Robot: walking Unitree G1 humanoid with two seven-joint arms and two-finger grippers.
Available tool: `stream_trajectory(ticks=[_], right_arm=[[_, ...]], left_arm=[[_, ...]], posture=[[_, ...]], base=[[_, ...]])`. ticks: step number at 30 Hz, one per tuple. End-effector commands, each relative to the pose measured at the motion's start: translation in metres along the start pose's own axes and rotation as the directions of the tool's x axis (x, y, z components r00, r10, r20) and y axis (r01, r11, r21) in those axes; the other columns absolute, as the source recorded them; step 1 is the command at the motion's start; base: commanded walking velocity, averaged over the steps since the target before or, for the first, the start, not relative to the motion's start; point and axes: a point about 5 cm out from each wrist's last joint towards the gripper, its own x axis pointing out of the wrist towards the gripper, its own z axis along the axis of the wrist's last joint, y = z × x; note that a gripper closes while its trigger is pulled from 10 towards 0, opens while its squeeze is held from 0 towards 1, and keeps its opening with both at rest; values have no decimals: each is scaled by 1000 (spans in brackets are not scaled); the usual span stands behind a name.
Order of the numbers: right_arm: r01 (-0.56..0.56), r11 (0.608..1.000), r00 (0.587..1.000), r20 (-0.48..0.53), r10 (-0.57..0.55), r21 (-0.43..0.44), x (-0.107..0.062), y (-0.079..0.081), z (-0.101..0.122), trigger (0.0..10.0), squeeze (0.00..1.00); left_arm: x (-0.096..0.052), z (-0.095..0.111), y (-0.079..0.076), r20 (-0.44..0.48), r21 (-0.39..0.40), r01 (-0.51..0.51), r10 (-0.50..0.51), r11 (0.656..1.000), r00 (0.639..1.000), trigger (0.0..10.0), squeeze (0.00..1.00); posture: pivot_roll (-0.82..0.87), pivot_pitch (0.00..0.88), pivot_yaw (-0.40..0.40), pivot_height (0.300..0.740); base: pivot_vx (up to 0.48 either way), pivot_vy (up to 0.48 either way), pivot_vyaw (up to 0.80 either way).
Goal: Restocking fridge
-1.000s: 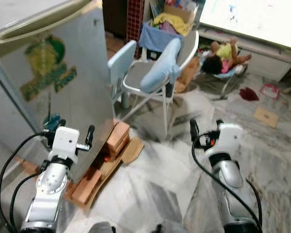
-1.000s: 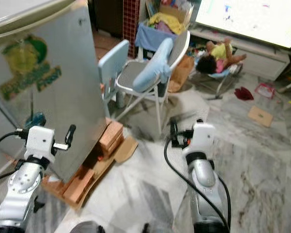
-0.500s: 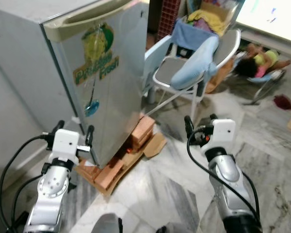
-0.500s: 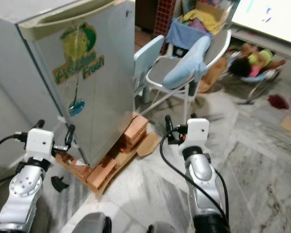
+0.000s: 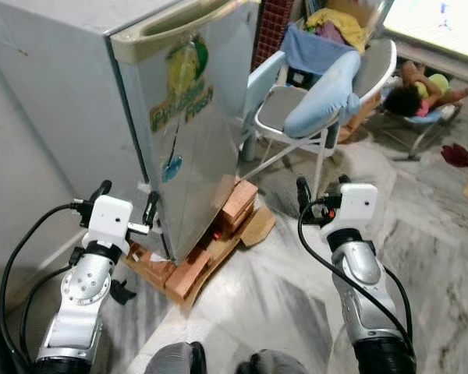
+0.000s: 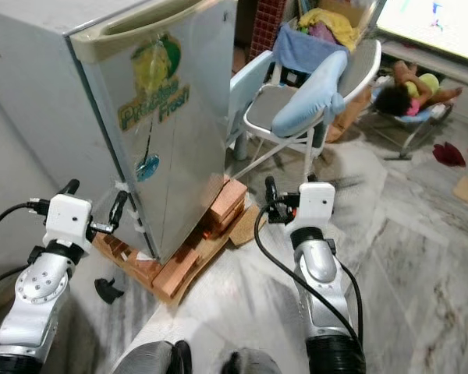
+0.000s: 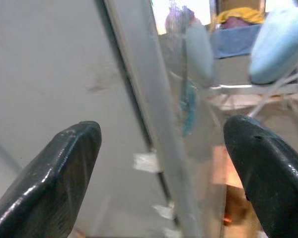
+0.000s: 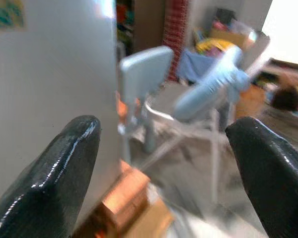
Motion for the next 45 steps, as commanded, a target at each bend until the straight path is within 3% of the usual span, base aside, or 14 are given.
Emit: stream_trajectory(ticks=[1,10,14,15,17,23,28,36,45], right_arm=[[-5,1000,1000,19,5,-7,1,2,4,10000,0],[11,1000,1000,8,-11,-18,-2,-4,3,10000,0],[12,1000,1000,2,-12,-28,-5,-6,3,10000,0],[15,999,1000,0,-15,-41,-7,-9,4,10000,0],[21,999,1000,-1,-21,-49,-9,-14,5,10000,0],[24,998,999,-21,-25,-60,-15,-20,4,10000,0],[23,998,999,-28,-25,-62,-19,-20,2,10000,0],[13,998,999,-29,-15,-65,-20,-16,4,10000,0],[8,998,1000,-30,-10,-65,-19,-14,4,10000,0]], left_arm=[[0,2,5,11,18,-10,10,1000,1000,10000,0],[6,0,12,-5,-28,-93,93,995,996,10000,0],[14,-1,20,-13,-58,-139,138,989,990,10000,0],[19,-3,27,-31,-109,-169,167,979,985,10000,0],[24,-3,34,-37,-131,-186,183,974,982,10000,0],[36,-2,45,-47,-137,-229,225,964,973,10000,0],[38,-4,43,-51,-150,-214,209,965,977,10000,0],[37,-5,37,-41,-152,-195,191,969,981,10000,0],[38,-3,32,-24,-170,-160,159,972,987,10000,0]], posture=[[48,72,-69,740],[45,80,-83,740],[37,83,-86,740],[22,89,-87,740],[13,92,-88,740],[2,98,-86,740],[0,98,-84,740],[4,99,-84,740],[11,101,-87,740]], base=[[0,0,0],[0,0,0],[0,0,0],[0,0,0],[0,0,0],[0,0,-384],[0,192,-800],[0,371,0],[0,0,0]])
